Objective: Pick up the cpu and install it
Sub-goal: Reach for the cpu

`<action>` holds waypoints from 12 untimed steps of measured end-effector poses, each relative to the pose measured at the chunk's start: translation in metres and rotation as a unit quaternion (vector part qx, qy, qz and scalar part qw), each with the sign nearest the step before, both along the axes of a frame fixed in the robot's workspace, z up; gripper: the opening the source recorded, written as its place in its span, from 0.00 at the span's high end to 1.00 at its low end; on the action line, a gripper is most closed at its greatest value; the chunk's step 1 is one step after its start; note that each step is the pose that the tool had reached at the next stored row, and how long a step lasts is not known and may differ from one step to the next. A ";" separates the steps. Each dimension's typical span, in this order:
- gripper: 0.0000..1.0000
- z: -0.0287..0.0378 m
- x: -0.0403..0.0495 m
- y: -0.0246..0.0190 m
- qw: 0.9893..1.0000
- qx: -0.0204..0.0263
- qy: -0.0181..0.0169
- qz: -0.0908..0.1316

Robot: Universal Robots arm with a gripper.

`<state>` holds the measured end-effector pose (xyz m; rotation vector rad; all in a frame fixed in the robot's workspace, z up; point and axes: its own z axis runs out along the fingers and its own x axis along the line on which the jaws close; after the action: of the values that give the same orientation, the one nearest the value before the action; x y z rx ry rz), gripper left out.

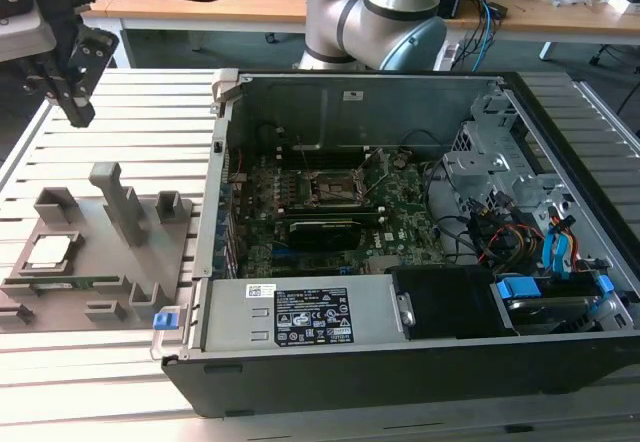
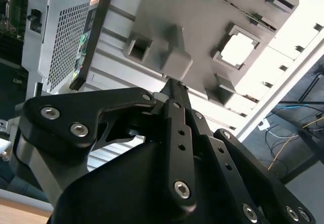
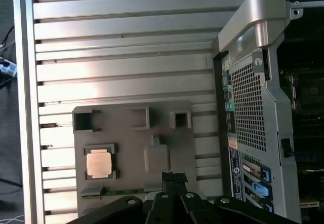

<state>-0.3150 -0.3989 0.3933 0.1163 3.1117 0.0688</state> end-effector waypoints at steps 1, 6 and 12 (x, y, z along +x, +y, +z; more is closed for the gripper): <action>0.89 0.0000 -0.0047 0.0000 1.000 0.000 0.000 0.000; 0.89 -0.0001 -0.0242 0.0000 1.000 0.000 0.000 0.000; 0.89 -0.0002 -0.0529 0.0000 1.000 0.000 0.000 0.000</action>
<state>-0.3679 -0.3989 0.3931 0.1164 3.1115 0.0689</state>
